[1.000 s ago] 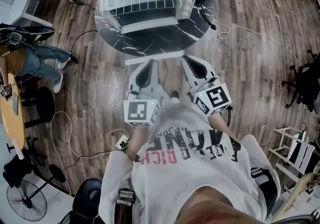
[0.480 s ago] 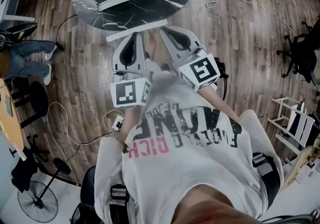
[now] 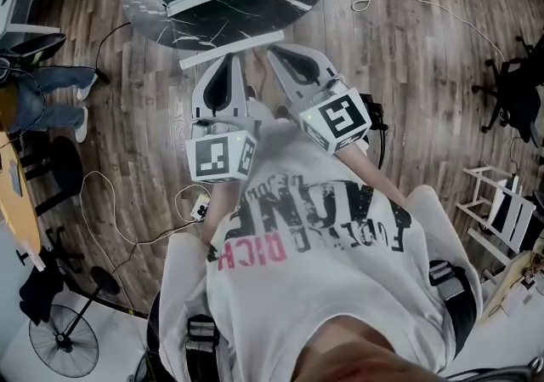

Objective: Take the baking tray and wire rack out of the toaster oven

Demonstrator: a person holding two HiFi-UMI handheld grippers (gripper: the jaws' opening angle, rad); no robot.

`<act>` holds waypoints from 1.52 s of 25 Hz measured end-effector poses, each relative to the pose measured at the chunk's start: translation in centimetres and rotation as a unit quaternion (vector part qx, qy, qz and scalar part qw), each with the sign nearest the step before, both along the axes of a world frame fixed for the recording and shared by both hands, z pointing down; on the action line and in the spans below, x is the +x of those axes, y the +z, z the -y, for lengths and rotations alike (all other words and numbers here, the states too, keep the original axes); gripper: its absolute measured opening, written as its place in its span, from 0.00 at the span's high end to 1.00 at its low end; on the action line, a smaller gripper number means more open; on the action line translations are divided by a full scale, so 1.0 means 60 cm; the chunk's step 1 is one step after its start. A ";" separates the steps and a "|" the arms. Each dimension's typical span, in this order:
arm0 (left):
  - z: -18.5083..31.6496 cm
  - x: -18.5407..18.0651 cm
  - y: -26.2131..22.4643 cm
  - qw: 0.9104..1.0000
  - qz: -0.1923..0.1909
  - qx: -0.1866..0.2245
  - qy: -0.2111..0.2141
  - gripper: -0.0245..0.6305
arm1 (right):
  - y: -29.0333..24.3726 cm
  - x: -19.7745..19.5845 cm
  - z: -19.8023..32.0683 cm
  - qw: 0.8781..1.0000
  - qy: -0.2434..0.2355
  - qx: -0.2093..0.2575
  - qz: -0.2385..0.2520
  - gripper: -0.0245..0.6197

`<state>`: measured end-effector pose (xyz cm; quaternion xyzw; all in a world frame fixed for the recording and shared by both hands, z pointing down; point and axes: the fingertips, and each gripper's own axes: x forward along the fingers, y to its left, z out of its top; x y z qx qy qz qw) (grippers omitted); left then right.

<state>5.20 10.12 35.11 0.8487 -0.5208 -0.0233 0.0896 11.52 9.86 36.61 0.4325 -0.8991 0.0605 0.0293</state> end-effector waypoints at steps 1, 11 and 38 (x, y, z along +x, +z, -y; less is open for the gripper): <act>0.000 0.000 0.000 1.000 -0.001 0.000 -0.001 0.96 | 0.000 0.001 0.000 1.000 0.000 -0.001 0.000 0.95; 0.010 -0.001 0.003 1.000 -0.010 -0.004 -0.002 0.96 | 0.004 -0.003 0.008 1.000 -0.005 -0.007 -0.001 0.95; 0.034 0.012 0.008 1.000 -0.018 -0.008 0.007 0.96 | 0.018 0.010 0.027 1.000 -0.002 -0.021 -0.005 0.95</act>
